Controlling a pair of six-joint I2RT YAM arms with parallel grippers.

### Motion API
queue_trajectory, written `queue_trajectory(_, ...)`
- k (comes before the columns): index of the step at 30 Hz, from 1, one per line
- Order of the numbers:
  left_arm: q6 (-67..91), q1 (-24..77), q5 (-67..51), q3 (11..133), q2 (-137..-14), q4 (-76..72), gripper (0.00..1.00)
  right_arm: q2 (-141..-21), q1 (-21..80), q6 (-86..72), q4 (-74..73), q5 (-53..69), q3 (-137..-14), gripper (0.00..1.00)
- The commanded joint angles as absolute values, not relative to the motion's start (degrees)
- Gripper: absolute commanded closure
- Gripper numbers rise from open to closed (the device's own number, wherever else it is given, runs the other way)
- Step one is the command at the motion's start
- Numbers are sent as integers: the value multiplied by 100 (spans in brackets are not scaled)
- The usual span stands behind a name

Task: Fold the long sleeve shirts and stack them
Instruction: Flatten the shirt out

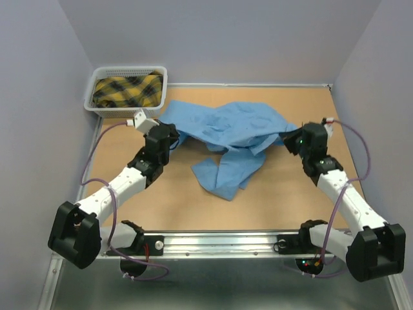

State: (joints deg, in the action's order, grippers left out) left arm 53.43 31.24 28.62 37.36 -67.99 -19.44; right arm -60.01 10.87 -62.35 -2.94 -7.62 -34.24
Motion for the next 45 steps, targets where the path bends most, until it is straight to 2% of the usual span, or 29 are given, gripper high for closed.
queue_trajectory(1, 3395, 2760, 3323, 4753, -6583, -1461, 100, -6064, 774, -4476, -1528, -1634, -5565, 99)
queue_trajectory(4, 2674, 2655, 3410, 5492, -6504, -1196, 100, -6433, 729, -3649, -2082, -2003, -6885, 99)
queue_trajectory(9, 2092, 2610, 3393, 6143, -6320, -1002, 100, -6776, 721, -2769, -2670, -2328, -8155, 99)
queue_trajectory(15, 2951, 2610, 2998, 5354, -5854, -879, 100, -6540, 721, -2452, -2821, -2812, -7877, 99)
queue_trajectory(20, 3778, 2610, 2462, 4414, -5468, -844, 100, -6320, 721, -2540, -2918, -2576, -7427, 99)
queue_trajectory(23, 3683, 2610, 2496, 4333, -5624, -879, 100, -6416, 721, -2531, -2909, -2461, -7365, 99)
queue_trajectory(28, 3007, 2470, 2321, 5026, -6781, -1080, 100, -7197, 721, -2531, -2909, -2136, -7881, 99)
queue_trajectory(32, 2576, 2312, 2092, 6141, -7469, -1011, 100, -7602, 686, -2330, -2918, -2136, -8436, 99)
queue_trajectory(35, 2260, 2303, 2153, 6767, -7401, -1150, 100, -7506, 650, -2206, -2918, -2197, -8894, 99)
queue_trajectory(40, 2302, 2303, 1969, 5776, -6497, -2153, 100, -7076, 650, -2171, -2918, -2145, -8580, 99)
queue_trajectory(45, 3513, 2303, 1635, 4318, -5872, -1627, 100, -6338, 650, -2487, -2927, -2031, -7236, 99)
